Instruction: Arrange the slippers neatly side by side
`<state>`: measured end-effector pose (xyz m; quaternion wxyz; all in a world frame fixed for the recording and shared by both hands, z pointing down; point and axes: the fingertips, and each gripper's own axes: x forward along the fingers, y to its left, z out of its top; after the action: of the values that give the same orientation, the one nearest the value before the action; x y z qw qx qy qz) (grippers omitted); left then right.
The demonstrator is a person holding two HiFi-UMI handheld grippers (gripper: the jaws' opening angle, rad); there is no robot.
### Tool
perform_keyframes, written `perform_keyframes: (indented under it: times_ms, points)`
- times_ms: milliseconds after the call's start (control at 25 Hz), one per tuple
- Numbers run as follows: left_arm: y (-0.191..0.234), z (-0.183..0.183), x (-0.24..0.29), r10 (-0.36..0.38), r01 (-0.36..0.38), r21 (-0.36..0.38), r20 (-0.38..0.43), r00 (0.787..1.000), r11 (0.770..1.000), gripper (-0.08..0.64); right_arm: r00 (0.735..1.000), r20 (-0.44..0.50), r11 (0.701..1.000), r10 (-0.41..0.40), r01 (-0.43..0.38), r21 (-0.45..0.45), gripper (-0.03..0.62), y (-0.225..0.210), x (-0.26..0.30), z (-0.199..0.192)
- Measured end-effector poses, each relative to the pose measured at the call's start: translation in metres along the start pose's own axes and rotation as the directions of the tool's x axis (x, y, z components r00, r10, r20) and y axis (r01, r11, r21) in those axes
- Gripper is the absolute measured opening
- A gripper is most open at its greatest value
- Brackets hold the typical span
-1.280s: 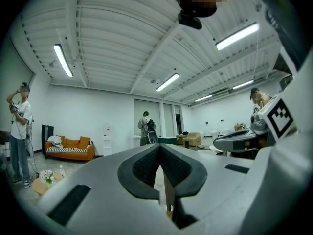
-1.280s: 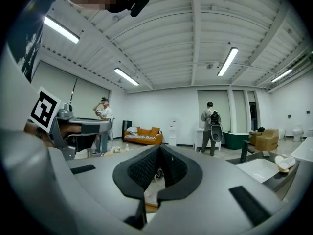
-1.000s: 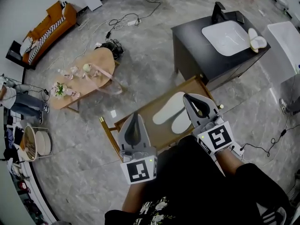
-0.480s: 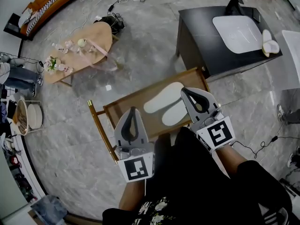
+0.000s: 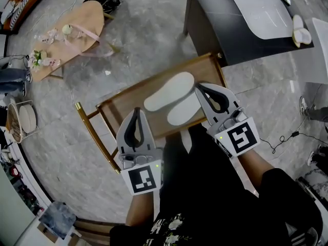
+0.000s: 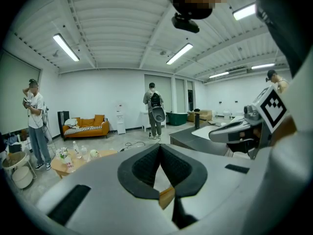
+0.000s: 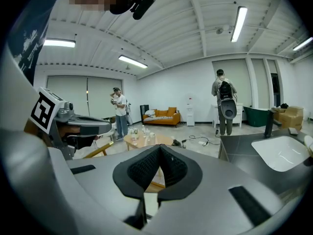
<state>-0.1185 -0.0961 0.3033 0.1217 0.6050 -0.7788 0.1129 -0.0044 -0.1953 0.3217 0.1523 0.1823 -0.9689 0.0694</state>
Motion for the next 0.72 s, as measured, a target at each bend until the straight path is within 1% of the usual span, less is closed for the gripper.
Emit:
perform_keyframes:
  times_ms: [200,240,360,400,560,720]
  points:
    - [0.000,-0.031,0.016,-0.032,0.031,-0.014,-0.068,0.997,0.999,0.002,0.999,-0.046,0.999,-0.023,0.024,0.026,-0.008,-0.011,0.007,-0.027]
    - [-0.001,-0.037,0.019,-0.039,0.037,-0.028,-0.079,0.996,0.999,0.002,0.998,-0.057,0.999,-0.026,0.028,0.035,-0.008,-0.012,0.008,-0.034]
    - [-0.002,-0.055,0.028,-0.055,0.043,-0.112,-0.108,0.993,0.993,0.002,0.996,-0.089,0.998,-0.023,0.028,0.055,-0.008,-0.014,0.009,-0.055]
    - [-0.002,-0.061,0.031,-0.057,0.042,-0.126,-0.119,0.991,0.991,0.002,0.995,-0.098,0.998,-0.022,0.029,0.064,-0.008,-0.014,0.011,-0.063]
    - [-0.006,-0.086,0.039,-0.073,0.055,-0.106,-0.167,0.983,0.993,0.002,0.991,-0.131,0.993,-0.012,0.027,0.115,-0.008,-0.007,0.016,-0.090]
    - [-0.008,-0.111,0.048,-0.085,0.051,-0.155,-0.218,0.972,0.987,0.003,0.985,-0.174,0.990,0.006,0.020,0.143,-0.008,-0.001,0.019,-0.111]
